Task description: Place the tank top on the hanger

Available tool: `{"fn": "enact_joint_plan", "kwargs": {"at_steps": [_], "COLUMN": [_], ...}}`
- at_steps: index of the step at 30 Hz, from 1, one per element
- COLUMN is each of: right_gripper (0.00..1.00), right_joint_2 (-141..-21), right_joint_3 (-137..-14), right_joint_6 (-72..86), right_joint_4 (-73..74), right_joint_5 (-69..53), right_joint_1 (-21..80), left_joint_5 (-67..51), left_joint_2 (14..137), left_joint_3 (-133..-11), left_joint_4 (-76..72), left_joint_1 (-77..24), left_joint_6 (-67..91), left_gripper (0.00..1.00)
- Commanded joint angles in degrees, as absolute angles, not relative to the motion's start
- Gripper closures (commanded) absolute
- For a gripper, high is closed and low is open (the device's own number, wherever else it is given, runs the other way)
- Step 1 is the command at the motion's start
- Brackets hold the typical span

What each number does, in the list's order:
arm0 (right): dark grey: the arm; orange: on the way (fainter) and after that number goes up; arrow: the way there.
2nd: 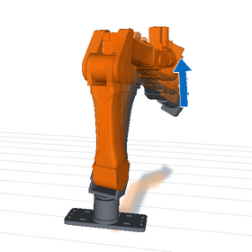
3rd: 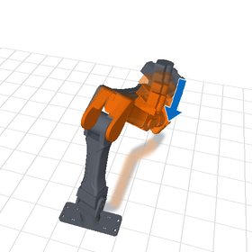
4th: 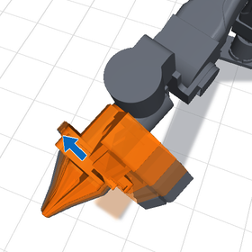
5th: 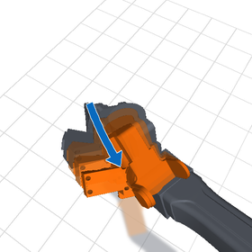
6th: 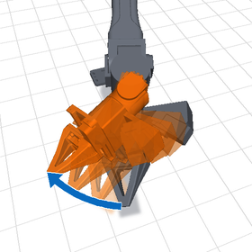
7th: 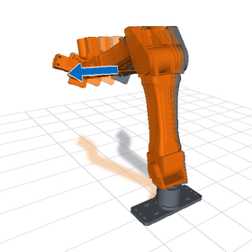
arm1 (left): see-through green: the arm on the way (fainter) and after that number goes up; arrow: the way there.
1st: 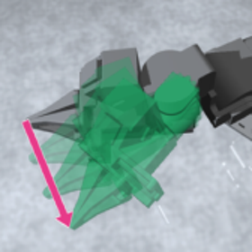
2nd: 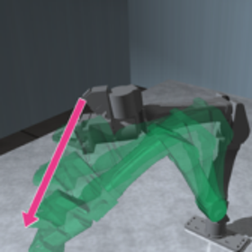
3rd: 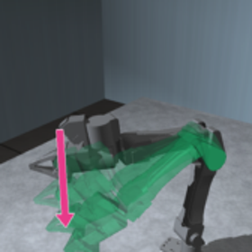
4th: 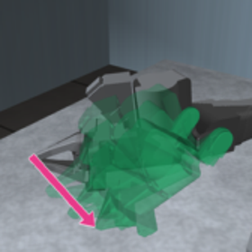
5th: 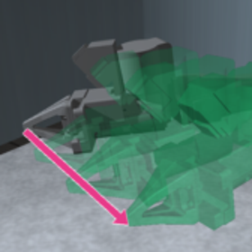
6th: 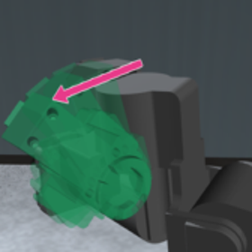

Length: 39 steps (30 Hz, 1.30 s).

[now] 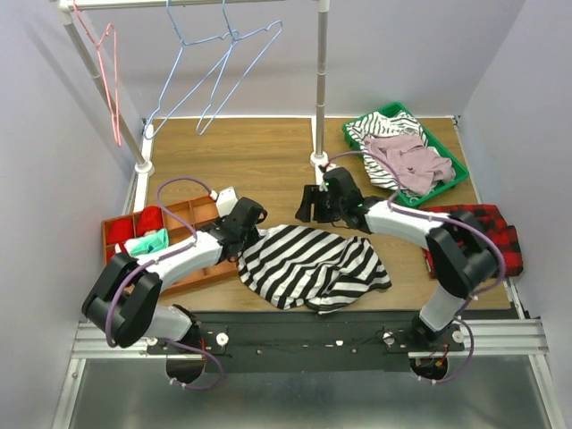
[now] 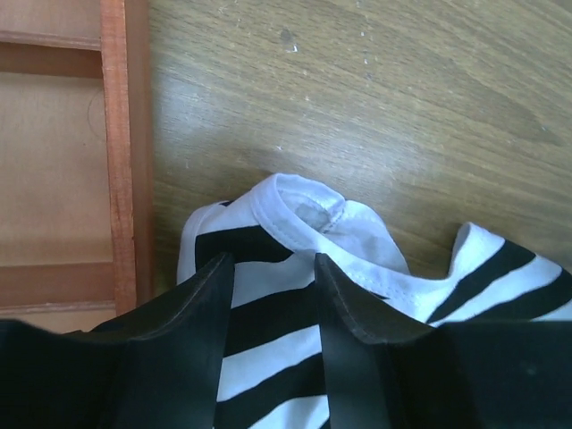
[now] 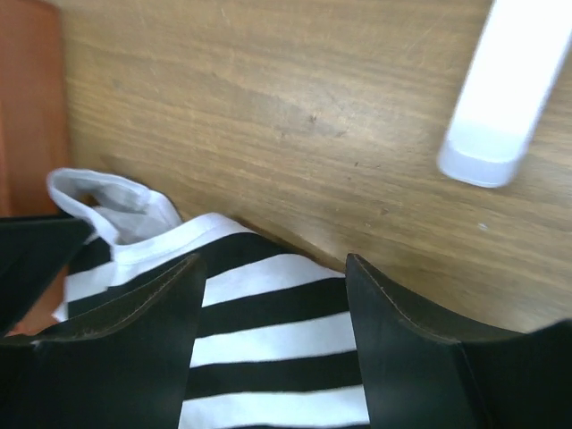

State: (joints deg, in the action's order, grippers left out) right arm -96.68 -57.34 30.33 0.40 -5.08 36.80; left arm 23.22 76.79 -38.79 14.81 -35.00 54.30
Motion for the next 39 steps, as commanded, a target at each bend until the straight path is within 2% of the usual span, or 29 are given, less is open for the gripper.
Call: {"fn": "enact_joint_plan", "kwargs": {"at_steps": [1, 5, 8, 9, 11, 12, 14, 15, 23, 27, 29, 33, 35, 37, 38, 39], "right_gripper": [0.28, 0.28, 0.32, 0.44, 0.62, 0.82, 0.98, 0.99, 0.99, 0.99, 0.99, 0.99, 0.97, 0.76, 0.66, 0.57], "right_joint_2": [-103.8, -107.3, -107.6, -107.4, -106.4, -105.3, -103.7, -101.9, -91.9, -87.6, -84.2, -74.5, -69.2, -62.2, -60.4, -58.5], "right_joint_3": [-60.5, -62.3, -62.1, -62.0, -62.0, -62.2, -63.9, -64.7, -83.1, -92.6, -91.8, -78.1, -63.5, -51.8, -41.4, -37.4], "right_joint_6": [27.6, 26.5, 26.7, 26.9, 27.3, 27.3, 27.6, 27.4, 22.0, 19.1, 19.2, 23.9, 28.9, 32.5, 35.7, 37.3], "right_joint_4": [2.6, 4.7, 4.6, 4.7, 5.8, 6.3, 8.4, 9.2, 19.1, 21.3, 22.1, 19.6, 15.3, 10.8, 6.8, 5.5], "right_joint_5": [-5.4, -2.7, -2.1, -1.7, 1.1, 2.1, 5.3, 6.2, 24.1, 27.2, 27.0, 22.2, 15.4, 10.2, 5.9, 5.1], "right_joint_1": [39.5, 42.3, 43.4, 43.4, 43.4, 43.4, 43.4, 43.4, 43.2, 43.2, 43.2, 43.2, 43.3, 43.3, 43.4, 43.5], "left_joint_5": [26.5, 25.5, 24.4, 24.2, 23.9, 23.8, 23.7, 23.9, 27.1, 24.8, 23.2, 19.3, 14.7, 7.3, 4.8, 4.5], "left_joint_2": [79.9, 82.2, 83.1, 83.1, 81.8, 81.0, 78.1, 77.0, 68.0, 65.9, 64.3, 59.2, 55.5, 52.5, 51.7, 51.2], "left_joint_3": [-39.3, -39.4, -39.6, -39.7, -40.0, -40.3, -41.4, -43.2, -62.9, -75.6, -77.3, -69.9, -63.9, -54.1, -50.7, -44.9], "left_joint_4": [11.3, 9.1, 7.7, 7.6, 7.5, 7.6, 8.7, 9.6, 20.6, 23.7, 25.5, 25.9, 23.2, 21.2, 18.5, 18.3], "left_joint_1": [-35.0, -35.0, -35.0, -35.0, -35.0, -35.0, -35.0, -35.0, -35.0, -35.1, -35.8, -37.8, -39.3, -41.0, -42.1, -44.0], "left_joint_6": [56.0, 55.0, 53.8, 53.5, 52.7, 52.1, 49.9, 49.4, 42.3, 39.5, 39.0, 39.0, 39.2, 38.8, 37.8, 38.6], "left_gripper": [0.54, 0.6, 0.84, 0.99, 1.0, 1.0, 1.0, 1.0, 1.0, 1.0, 1.0, 1.0, 1.0, 1.0, 0.99, 0.75]}}
